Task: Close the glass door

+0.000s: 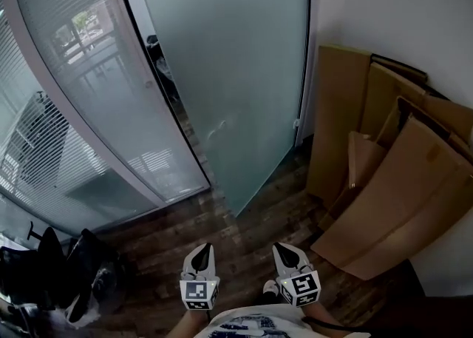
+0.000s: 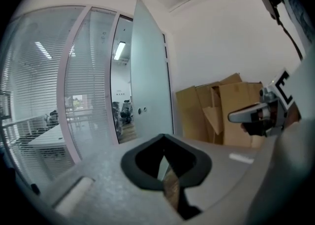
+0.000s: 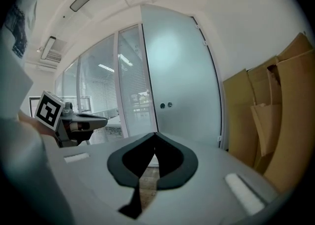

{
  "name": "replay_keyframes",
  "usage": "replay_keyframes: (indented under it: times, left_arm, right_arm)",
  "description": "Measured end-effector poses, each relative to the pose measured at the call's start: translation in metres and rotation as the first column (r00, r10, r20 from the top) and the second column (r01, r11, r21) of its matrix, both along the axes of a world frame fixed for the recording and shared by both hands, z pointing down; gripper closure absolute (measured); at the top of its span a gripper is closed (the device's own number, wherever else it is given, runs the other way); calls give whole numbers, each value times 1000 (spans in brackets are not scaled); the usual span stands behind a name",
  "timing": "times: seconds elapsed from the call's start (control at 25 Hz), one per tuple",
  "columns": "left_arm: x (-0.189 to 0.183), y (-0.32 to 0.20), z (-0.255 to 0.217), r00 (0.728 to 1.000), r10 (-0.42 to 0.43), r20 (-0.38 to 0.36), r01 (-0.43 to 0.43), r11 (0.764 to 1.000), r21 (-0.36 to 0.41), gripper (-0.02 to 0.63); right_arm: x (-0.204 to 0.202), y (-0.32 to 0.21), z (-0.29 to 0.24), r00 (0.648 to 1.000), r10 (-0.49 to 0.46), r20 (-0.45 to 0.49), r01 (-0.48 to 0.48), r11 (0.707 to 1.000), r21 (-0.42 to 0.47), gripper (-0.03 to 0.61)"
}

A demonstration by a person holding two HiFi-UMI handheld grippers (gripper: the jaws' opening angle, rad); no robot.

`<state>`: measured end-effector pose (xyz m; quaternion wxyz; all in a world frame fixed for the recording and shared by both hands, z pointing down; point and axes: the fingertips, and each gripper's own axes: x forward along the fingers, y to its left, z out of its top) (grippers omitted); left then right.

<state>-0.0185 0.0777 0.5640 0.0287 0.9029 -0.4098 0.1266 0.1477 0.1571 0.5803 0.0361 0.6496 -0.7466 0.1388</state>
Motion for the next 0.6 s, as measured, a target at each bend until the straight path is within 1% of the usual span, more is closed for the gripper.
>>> replay_keyframes:
  times: [0.12,0.28,0.44,0.6]
  left_arm:
    - [6,-9,-4,999,-41,7,40,999,12,613]
    - [0,-20,-2,995,-100,13,100,995,20,614]
    - [-17,-31,5,987,-159,38,158,987,39,612]
    - [-38,-51,18,976,-209,52,209,978,17,613]
  right_arm:
    - [6,-17,-1,999,-49,4,49,999,4,571]
    - [4,-42,-5,993,-116,6,115,993,18,571]
    - [-9,-70,-3,984,-175,25,174,985,20,571]
    - [-29,-102,2,973,-232,20,231,973,13,571]
